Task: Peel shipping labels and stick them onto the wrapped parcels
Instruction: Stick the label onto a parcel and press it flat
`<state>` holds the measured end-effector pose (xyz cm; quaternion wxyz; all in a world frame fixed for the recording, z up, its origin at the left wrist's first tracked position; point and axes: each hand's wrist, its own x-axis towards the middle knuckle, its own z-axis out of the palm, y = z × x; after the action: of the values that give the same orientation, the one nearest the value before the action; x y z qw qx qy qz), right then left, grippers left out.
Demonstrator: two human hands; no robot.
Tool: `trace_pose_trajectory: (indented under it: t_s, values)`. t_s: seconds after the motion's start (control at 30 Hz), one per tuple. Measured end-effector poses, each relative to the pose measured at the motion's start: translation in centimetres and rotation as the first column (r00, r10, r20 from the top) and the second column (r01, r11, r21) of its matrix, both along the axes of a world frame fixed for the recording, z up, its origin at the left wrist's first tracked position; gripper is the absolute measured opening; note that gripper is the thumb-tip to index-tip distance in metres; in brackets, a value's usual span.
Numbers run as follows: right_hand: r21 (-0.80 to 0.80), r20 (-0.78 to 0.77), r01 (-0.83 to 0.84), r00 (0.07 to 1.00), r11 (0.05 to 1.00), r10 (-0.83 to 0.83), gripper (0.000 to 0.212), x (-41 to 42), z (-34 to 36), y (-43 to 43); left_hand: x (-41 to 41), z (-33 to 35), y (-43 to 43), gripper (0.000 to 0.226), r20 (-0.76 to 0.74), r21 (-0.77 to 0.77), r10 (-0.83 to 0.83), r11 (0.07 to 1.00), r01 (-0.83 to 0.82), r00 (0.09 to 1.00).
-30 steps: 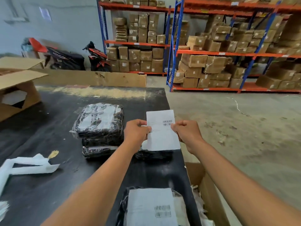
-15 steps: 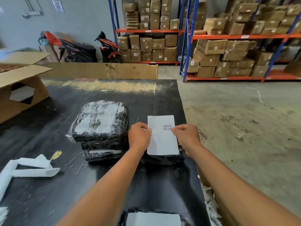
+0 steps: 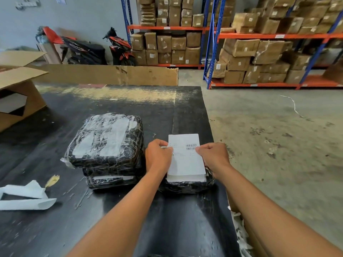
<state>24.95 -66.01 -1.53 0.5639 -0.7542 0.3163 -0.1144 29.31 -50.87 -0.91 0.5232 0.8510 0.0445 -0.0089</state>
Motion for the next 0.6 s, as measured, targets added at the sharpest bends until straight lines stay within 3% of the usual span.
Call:
trace_pose_trajectory:
  t_s: [0.6]
  values:
    - [-0.153, -0.168, 0.072, 0.981, 0.986, -0.098, 0.007, 1.2, 0.9, 0.6, 0.1, 0.4, -0.3, 0.017, -0.028, -0.008, 0.012, 1.000, -0.012, 1.000]
